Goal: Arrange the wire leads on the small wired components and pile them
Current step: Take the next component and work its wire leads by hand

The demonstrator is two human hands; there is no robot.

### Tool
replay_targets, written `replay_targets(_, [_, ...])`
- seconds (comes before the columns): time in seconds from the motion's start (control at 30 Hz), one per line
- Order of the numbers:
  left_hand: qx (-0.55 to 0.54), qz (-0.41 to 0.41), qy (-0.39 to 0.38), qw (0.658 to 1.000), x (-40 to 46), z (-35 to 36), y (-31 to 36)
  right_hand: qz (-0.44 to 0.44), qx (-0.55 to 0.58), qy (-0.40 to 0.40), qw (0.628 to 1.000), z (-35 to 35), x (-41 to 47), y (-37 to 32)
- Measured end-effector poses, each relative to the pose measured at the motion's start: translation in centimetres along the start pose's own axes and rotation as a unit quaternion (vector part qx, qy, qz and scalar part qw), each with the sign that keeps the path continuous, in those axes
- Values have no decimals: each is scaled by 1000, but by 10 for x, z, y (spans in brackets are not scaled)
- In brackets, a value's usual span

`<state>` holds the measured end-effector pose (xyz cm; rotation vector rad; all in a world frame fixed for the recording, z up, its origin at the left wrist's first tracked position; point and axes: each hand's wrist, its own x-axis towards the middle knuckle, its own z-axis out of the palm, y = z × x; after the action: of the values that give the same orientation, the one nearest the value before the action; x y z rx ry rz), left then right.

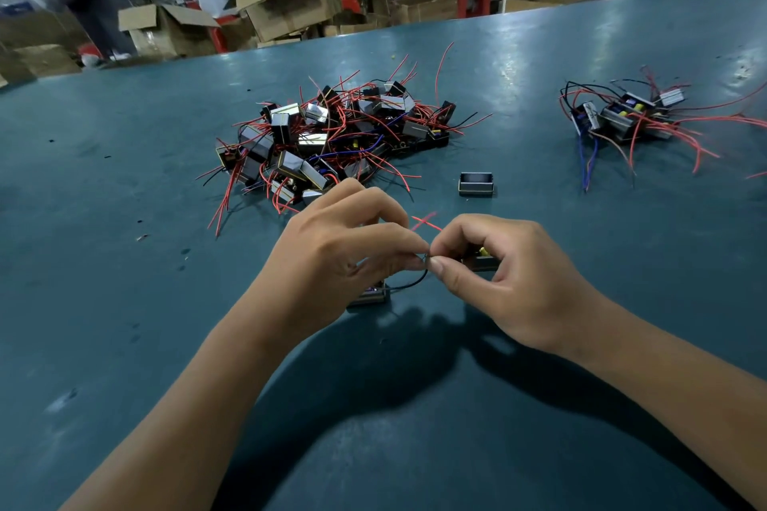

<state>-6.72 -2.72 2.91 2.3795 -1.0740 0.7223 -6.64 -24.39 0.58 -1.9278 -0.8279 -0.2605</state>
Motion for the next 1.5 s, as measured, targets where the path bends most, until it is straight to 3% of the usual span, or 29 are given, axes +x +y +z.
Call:
replay_targets(0.43, [-27,-1,-38,999,0,1,1,-40,-47,-22,998,-4,0,-5])
replay_targets(0.57, [-96,-59,-70,991,1,4,7,-63,-83,-21,994,-6,0,-7])
replay_targets(0.7, [-233,-171,-116,950,1,3,13,-64,-88,-11,994,-5,-1,-9])
replay_targets(0.77, [-263,-188,-127,938,1,0,12,-46,-70,-10,996,-5,-1,-9])
replay_targets(1.17, [-144,-119,-100,977,2,2,15,-11,-37,-25,999,-4,-2,-11])
replay_targets(1.4, [-213,-228,-96,945,3,8,24,21,-28,-6,999,-2,-3,-8])
replay_targets(1.5, [-199,-236,-127,943,3,8,24,35,-36,-8,999,1,-4,-8])
